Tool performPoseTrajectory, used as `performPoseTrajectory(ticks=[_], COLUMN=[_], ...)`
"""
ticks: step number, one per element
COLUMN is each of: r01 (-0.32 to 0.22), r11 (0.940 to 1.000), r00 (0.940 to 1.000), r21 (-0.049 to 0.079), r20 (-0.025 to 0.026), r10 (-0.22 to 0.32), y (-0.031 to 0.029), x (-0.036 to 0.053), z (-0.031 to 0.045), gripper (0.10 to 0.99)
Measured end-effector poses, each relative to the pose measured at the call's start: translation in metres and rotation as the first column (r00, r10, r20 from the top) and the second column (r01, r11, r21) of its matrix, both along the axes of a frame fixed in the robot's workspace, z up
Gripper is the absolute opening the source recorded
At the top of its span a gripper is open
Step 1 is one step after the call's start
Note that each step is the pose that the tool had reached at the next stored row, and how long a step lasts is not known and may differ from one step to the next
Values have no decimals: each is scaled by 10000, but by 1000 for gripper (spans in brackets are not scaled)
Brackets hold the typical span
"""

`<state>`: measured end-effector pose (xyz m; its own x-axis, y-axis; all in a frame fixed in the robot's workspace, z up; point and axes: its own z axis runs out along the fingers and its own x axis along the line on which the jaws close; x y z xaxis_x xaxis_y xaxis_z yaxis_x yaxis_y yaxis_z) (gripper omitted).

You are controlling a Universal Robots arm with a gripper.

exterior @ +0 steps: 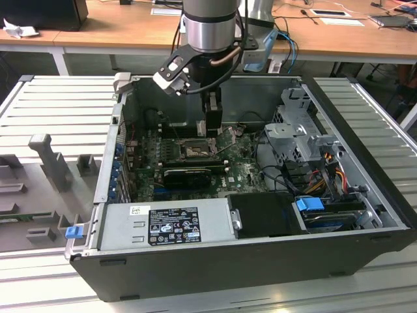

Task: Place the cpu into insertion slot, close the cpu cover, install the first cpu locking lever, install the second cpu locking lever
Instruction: 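Place the cpu into insertion slot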

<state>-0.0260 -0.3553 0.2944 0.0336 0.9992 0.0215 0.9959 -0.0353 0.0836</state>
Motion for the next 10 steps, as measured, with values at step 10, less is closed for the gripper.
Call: performPoseTrajectory(ticks=[10], r01=[-1], r11=[10000], r00=[10000], r21=[0], r20=[0], r10=[1], y=[6], x=[0], z=[-124], gripper=[529])
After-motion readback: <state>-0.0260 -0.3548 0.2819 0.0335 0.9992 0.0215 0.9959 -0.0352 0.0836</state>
